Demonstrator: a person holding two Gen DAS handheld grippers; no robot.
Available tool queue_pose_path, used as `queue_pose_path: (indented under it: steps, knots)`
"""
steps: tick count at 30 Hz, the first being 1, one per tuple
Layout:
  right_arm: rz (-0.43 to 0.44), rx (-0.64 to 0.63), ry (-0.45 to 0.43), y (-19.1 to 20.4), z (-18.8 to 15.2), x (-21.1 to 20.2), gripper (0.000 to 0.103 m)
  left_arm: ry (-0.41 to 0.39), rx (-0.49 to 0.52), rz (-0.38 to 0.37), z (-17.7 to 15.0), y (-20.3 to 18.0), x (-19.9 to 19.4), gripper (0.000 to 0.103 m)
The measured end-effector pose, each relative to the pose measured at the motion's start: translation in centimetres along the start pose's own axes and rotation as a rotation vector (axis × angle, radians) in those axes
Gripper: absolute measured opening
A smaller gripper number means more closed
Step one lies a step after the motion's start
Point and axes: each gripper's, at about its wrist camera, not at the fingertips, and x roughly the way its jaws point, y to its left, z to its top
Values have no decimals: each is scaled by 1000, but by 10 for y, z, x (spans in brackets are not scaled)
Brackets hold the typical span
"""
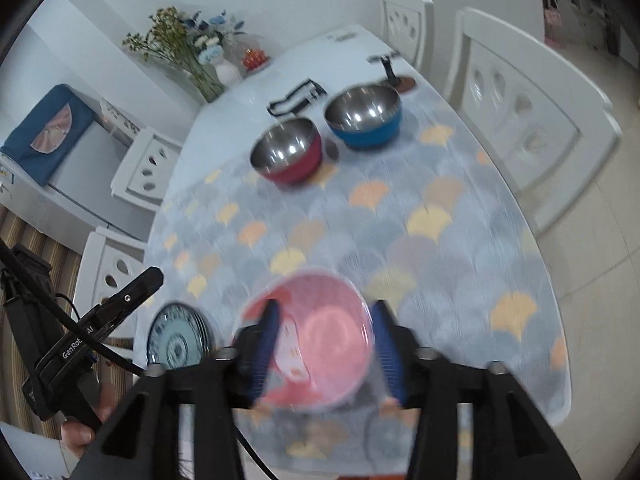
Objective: Organize plates and bowls
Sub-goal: 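Carry the pink bowl beside the plate stack, lower it and open, then grasp the rim of the red-bottomed steel bowl with the right gripper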
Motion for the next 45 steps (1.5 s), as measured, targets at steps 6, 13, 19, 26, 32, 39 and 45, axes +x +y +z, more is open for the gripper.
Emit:
queue_pose_path:
  steps: [6,13,19,26,32,39,45]
  knots:
    - [2,-25,45,11,55,44,52,11,-92,-1,51,24,38,71]
    - [23,-42,112,21,111,111,52,52,-100,35,98,39,92,70]
    - [58,-43,177,19,143,167,52,116,-81,39,120,40,146,65]
    - [61,-13,245,6,162,215,52,200,-109,58,123,54,202,49]
    - [74,-48,276,10,169,236,52,229,-148,64,123,64,223,46]
    - [76,-45,293,8,172,250,38,231,-146,65,124,66,230,21]
    - [46,-95,258,17,171,244,30,222,-177,65,121,69,228,19]
